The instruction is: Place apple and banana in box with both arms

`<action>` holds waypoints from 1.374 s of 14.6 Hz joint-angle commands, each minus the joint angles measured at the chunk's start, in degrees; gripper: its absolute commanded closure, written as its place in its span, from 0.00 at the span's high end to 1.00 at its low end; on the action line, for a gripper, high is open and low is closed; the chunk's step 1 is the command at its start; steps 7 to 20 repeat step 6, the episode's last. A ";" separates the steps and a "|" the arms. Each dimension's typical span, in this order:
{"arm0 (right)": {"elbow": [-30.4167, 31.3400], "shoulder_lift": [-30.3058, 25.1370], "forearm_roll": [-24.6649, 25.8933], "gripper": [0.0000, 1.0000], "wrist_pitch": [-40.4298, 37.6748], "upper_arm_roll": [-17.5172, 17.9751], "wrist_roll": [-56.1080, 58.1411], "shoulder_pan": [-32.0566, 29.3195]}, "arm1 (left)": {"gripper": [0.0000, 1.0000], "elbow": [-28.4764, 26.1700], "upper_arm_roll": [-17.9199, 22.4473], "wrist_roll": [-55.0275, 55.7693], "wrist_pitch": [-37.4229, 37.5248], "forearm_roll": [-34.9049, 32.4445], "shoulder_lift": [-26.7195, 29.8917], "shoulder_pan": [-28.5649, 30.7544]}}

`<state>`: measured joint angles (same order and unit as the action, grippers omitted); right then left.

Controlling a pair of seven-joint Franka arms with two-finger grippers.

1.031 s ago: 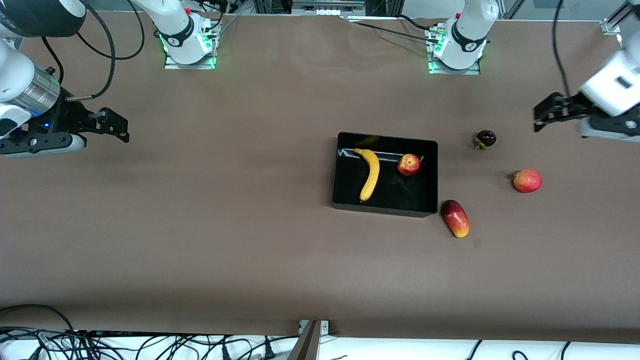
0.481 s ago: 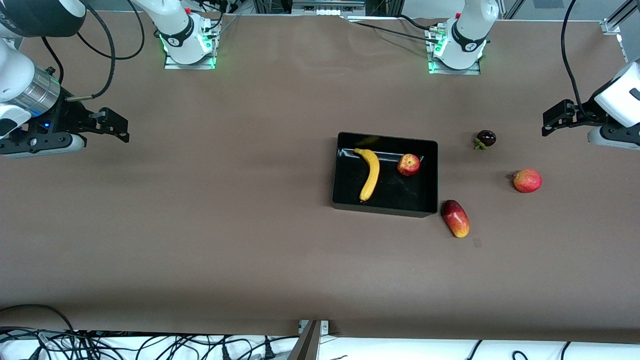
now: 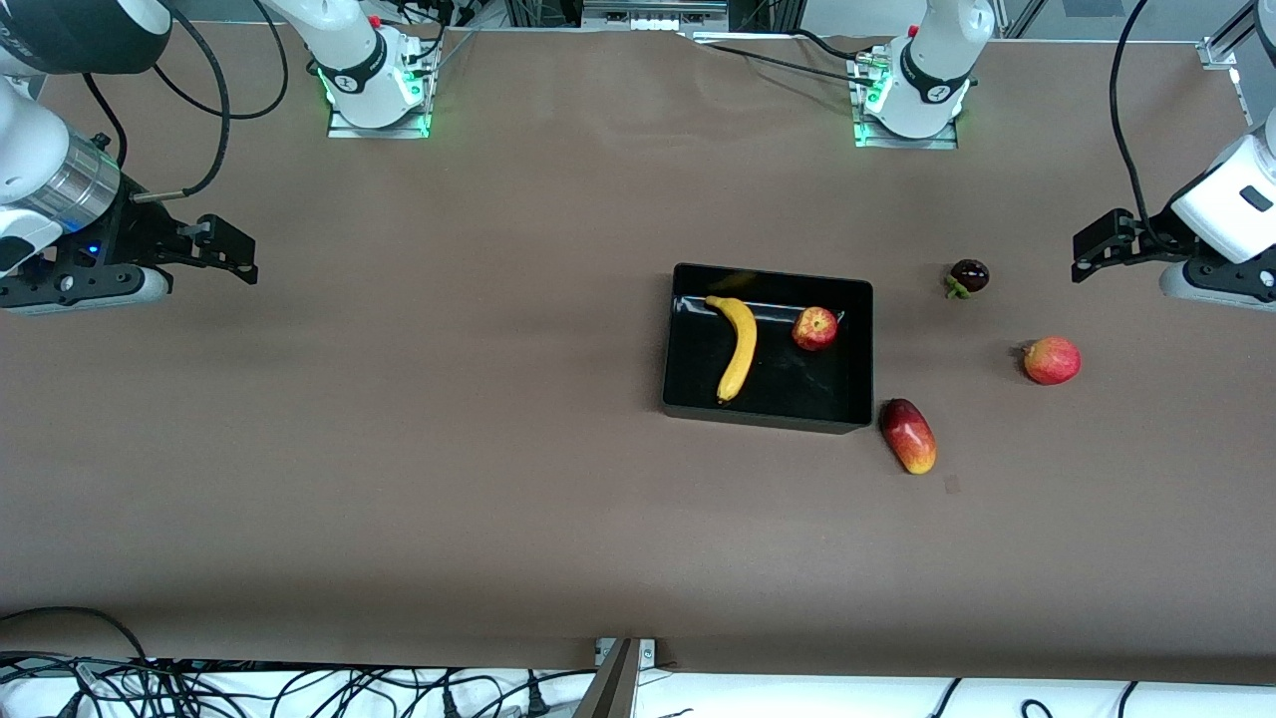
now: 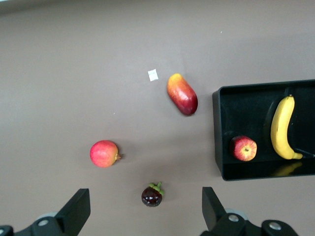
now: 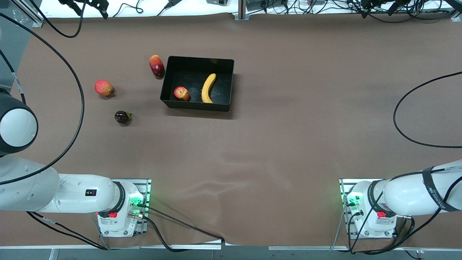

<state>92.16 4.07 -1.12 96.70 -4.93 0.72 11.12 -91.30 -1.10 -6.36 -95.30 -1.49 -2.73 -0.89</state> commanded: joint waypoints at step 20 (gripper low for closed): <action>-0.23 -0.38 0.77 1.00 -0.11 0.63 -0.02 -0.66 | 1.00 -1.69 1.45 5.21 -0.67 0.96 1.68 -1.92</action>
